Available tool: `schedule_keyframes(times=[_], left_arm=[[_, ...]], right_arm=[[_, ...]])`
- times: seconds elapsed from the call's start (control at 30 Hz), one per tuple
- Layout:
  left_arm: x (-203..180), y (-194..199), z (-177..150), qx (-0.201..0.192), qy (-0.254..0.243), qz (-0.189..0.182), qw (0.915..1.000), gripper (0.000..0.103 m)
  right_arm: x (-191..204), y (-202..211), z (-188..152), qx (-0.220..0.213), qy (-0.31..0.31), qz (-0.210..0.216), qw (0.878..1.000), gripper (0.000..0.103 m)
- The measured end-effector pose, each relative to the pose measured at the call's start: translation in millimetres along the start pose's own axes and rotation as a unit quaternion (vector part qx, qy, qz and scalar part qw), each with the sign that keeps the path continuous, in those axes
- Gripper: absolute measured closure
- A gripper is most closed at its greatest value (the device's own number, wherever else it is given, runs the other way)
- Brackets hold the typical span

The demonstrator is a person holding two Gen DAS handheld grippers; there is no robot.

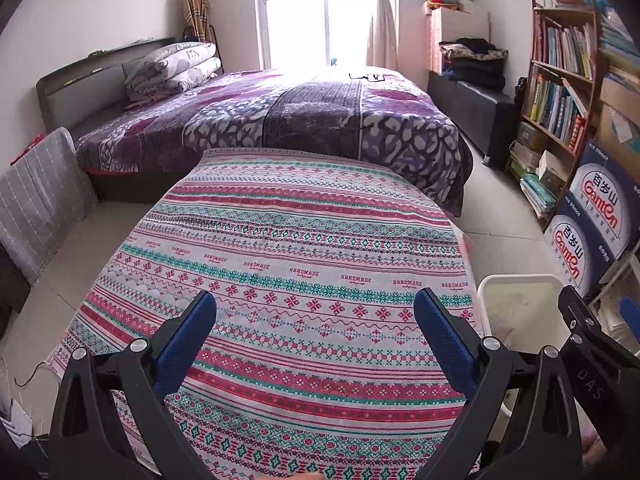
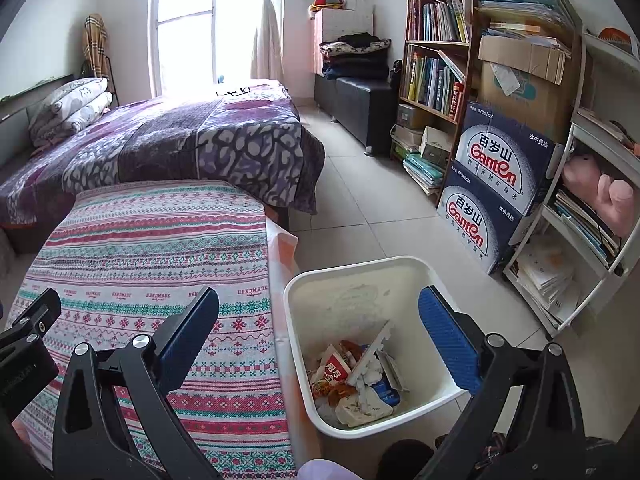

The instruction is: Collect trash

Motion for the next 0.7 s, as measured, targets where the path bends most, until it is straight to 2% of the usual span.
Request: schedule_keyframes(times=[0.7], left_arm=[[-4.6,-2.5,-4.7,-0.008,-0.011,-0.011,0.9998,0.010]], right_arm=[[-0.3,-1.4,-3.0,0.004,0.000,0.000,1.000,0.007]])
Point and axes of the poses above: each gripper's, at about its wrist camera, not at the fingertips, and y roughly against the way its jaws point, x to its left, z to its top, the point moved 6 cm from there along -y, roughly the way its jaws point, and after that the axes turned 1 degree about -y, right-handed, at the moved point
